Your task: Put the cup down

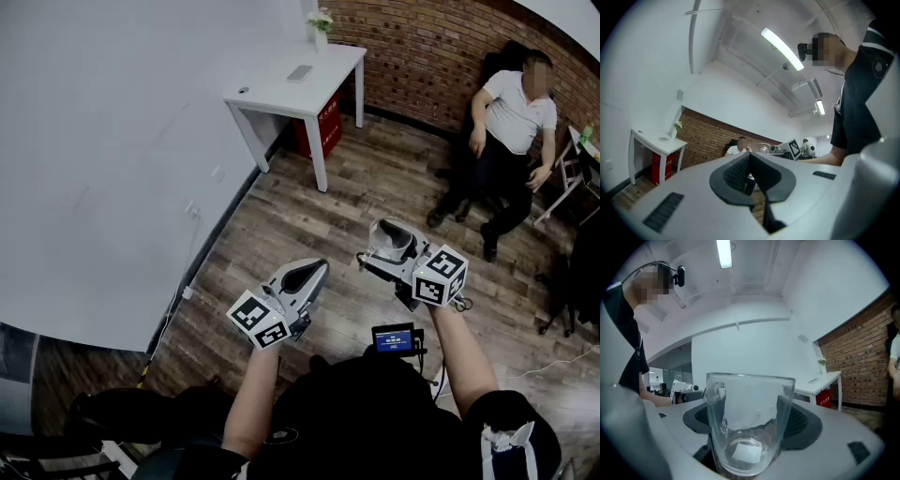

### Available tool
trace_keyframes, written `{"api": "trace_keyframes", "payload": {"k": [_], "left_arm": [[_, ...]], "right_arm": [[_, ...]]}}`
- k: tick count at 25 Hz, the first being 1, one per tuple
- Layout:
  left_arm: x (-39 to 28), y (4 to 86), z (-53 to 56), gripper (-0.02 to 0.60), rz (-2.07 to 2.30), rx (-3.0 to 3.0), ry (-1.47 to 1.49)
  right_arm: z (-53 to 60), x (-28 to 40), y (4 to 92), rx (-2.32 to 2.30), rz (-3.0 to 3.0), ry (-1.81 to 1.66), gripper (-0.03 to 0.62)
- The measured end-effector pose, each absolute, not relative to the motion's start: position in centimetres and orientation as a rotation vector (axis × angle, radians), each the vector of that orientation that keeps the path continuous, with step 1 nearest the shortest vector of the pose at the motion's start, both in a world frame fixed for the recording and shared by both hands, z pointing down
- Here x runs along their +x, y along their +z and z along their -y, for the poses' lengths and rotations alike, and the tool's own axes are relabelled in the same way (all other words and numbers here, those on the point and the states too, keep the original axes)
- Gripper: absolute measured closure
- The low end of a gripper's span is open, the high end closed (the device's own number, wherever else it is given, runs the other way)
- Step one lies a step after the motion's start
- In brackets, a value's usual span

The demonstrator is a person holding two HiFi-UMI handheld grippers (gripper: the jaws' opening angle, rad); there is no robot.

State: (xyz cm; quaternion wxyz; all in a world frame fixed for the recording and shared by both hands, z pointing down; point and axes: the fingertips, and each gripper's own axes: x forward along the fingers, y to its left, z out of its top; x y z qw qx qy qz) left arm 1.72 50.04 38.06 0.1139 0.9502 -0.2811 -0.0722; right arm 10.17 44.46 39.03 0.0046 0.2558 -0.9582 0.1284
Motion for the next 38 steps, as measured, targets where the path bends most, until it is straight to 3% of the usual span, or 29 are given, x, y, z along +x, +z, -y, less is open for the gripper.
{"api": "trace_keyframes", "payload": {"k": [38], "left_arm": [[2.5, 38.4, -49.3, 0.574, 0.813, 2.777, -0.197]], "right_arm": [[-43.6, 11.5, 39.1, 0.853, 3.021, 0.486, 0.189]]}}
